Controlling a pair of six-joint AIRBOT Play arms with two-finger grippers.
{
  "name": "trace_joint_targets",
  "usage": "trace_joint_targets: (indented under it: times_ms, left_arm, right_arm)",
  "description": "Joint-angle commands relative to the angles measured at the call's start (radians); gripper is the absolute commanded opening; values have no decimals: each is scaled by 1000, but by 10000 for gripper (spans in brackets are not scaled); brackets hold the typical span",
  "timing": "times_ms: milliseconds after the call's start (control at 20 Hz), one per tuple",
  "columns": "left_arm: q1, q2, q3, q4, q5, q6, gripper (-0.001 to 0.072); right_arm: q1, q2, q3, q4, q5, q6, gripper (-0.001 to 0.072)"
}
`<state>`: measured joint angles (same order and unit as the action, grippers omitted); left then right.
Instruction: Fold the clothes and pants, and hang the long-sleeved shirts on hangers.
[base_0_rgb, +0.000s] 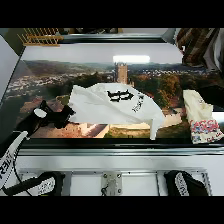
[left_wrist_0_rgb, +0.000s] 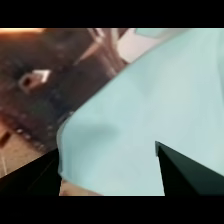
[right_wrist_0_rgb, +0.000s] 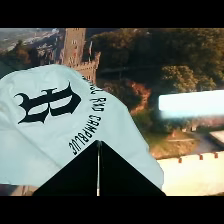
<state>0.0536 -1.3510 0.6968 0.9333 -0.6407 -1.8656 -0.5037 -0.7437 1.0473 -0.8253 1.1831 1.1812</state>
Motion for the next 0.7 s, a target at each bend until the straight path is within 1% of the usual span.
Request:
trace_joint_targets:
  times_ms: [0, 50, 100, 200, 300, 400, 450, 500, 550, 600, 650]
  left_arm:
    - [-68, -93, 90, -16, 23, 9, 584]
    - [-77, -111, 113, -16, 16, 10, 231]
    - [-76, -117, 130, -9, 15, 12, 9]
    - [-68, -99, 156, -8, 12, 24, 5]
    - [-45, -50, 170, -8, 6, 81, 5]
    - [-21, 6, 178, -9, -26, 140, 5]
    - [-12, 29, 178, -8, -38, 162, 5]
    - [-4, 50, 178, -8, -51, 187, 5]
    - [0, 64, 178, -8, -63, 206, 5]
    - [0, 74, 178, -7, -71, 215, 5]
    - [0, 80, 178, -8, -75, 220, 5]
  right_arm:
    - [0, 0, 0, 0, 1, 0, 14]
    - [0, 0, 0, -1, 1, 0, 14]
    - [-2, 0, -2, -4, 0, 0, 14]
    - [-14, 0, -17, -40, 0, 1, 14]
    - [-43, 0, -69, -82, 0, 25, 14]
    - [-77, -8, -170, -138, -13, 53, 15]
    - [-85, -19, -231, -166, -29, 74, 26]
    - [-92, -35, -290, -180, -51, 107, 167]
    - [-93, -61, -350, -181, -82, 140, 483]
    - [-93, -93, -397, -180, -117, 160, 599]
    - [-93, -132, -440, -169, -153, 169, 579]
